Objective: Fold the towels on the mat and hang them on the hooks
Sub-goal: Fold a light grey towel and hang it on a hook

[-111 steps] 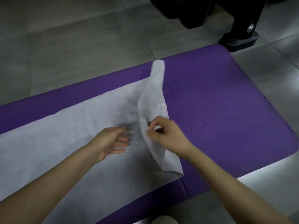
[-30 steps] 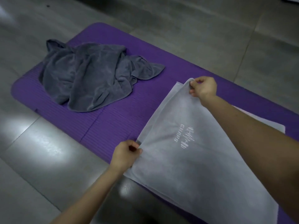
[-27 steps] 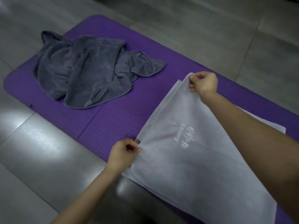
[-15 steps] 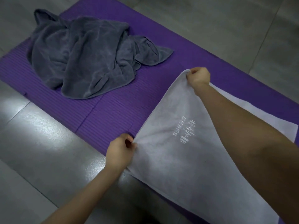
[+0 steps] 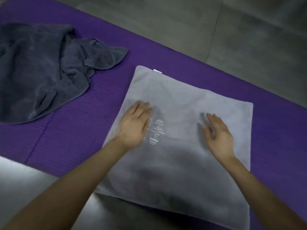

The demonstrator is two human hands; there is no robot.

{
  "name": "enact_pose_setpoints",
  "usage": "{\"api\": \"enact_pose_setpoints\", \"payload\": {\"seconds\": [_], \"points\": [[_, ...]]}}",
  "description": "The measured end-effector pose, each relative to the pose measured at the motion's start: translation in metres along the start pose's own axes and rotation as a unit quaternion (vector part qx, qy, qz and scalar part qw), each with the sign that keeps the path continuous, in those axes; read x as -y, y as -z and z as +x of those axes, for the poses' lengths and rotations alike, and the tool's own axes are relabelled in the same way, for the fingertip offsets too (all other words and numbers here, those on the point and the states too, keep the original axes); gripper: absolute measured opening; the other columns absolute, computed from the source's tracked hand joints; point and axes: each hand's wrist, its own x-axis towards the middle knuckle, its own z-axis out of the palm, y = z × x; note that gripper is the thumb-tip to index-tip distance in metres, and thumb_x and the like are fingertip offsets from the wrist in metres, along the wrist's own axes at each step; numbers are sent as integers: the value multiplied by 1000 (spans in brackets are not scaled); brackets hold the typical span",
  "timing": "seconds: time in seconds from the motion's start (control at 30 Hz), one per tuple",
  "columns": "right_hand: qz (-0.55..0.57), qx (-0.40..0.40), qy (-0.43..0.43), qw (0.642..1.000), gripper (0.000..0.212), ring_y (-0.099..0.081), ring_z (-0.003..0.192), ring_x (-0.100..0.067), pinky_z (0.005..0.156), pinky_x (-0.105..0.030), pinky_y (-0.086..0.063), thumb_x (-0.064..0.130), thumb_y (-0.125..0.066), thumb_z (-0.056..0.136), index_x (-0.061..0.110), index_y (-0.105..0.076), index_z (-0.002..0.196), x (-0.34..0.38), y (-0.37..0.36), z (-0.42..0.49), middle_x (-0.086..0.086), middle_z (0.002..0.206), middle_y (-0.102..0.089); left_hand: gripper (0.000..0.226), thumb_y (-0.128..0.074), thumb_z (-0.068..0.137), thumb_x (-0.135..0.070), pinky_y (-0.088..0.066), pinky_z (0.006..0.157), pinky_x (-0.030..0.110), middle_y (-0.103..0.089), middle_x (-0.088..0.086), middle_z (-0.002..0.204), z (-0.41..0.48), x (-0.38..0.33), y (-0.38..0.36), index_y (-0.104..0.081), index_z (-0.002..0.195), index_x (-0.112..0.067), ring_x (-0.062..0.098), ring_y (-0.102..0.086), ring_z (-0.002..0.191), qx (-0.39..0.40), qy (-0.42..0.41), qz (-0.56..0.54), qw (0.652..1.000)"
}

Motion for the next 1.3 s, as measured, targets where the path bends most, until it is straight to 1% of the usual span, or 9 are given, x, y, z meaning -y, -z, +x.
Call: {"api": "enact_pose_setpoints", "payload": {"seconds": [0.07, 0.17, 0.37, 0.47, 0.57, 0.73, 0.87, 1.03, 1.3], "points": [[-66, 16, -22, 997, 60, -35, 137, -29, 113, -42, -21, 51, -27, 91, 19, -45, 139, -38, 5, -28, -12, 145, -42, 47, -34, 91, -27, -39, 104, 49, -55, 18, 131, 29, -5, -13, -57, 124, -3, 39, -49, 122, 54, -30, 32, 998], [-135, 34, -44, 989, 60, -25, 142, -23, 115, -49, -17, 53, -18, 95, 24, -37, 143, -82, 4, -58, -6, 151, -32, 63, -12, 91, -46, -10, 113, 55, -26, 10, 153, 59, -8, -26, -32, 144, -21, 34, -20, 141, 134, -1, 82, 988], [-164, 33, -41, 985, 54, -12, 144, -13, 118, -47, -6, 51, -16, 97, 28, -25, 146, -106, 2, -67, 1, 155, -21, 62, -4, 91, -52, 8, 112, 54, -2, 1, 158, 67, -8, -43, -9, 148, -31, 25, 4, 145, 130, 15, 132, 983], [-110, -35, -113, 987, 55, -31, 139, -23, 114, -48, -14, 44, -29, 94, 21, -39, 143, -104, 6, -89, -7, 150, -35, 59, -14, 93, -49, 0, 112, 56, -16, 10, 156, 62, -11, -40, -23, 147, -26, 34, -8, 143, 105, 12, 103, 989], [-122, -127, -209, 962, 50, -56, 103, -39, 83, -47, -45, 36, -48, 86, 7, -54, 126, -97, 14, -130, -20, 117, -59, 44, -39, 93, -35, -26, 106, 54, -48, 20, 135, 37, -25, -38, -54, 127, -11, 42, -40, 126, 8, -44, 62, 997], [-89, -38, -386, 917, 30, -56, 85, -37, 68, -39, -43, 34, -55, 90, 9, -59, 104, -96, 27, -167, -15, 93, -61, 30, -48, 84, -20, -41, 84, 38, -63, 15, 105, -26, -53, -26, -67, 104, -8, 32, -54, 95, -81, -33, -44, 995], [-36, -40, -301, 952, 17, -42, 64, -27, 55, -30, -26, 16, -52, 86, 11, -47, 70, -79, 48, -157, -11, 78, -51, 19, -53, 85, -10, -41, 76, 22, -65, 4, 97, -61, -51, -4, -67, 98, -13, 17, -56, 81, -46, 79, -176, 980], [19, 20, -158, 987, 10, -40, 65, -25, 60, -32, -24, 12, -51, 90, 8, -44, 83, 2, 89, -101, 0, 65, -45, 21, -52, 90, 3, -49, 67, 9, -68, -11, 76, -79, -40, 37, -64, 89, -15, -3, -61, 66, 7, 300, -450, 841], [146, 217, 6, 965, 16, -58, 88, -27, 74, -30, -42, 6, -51, 87, 9, -52, 103, 141, 16, -62, -11, 95, -62, 16, -50, 93, -9, -58, 68, 31, -69, 17, 92, -96, -34, 54, -63, 100, -2, 27, -67, 77, 34, 472, -565, 676]]}}
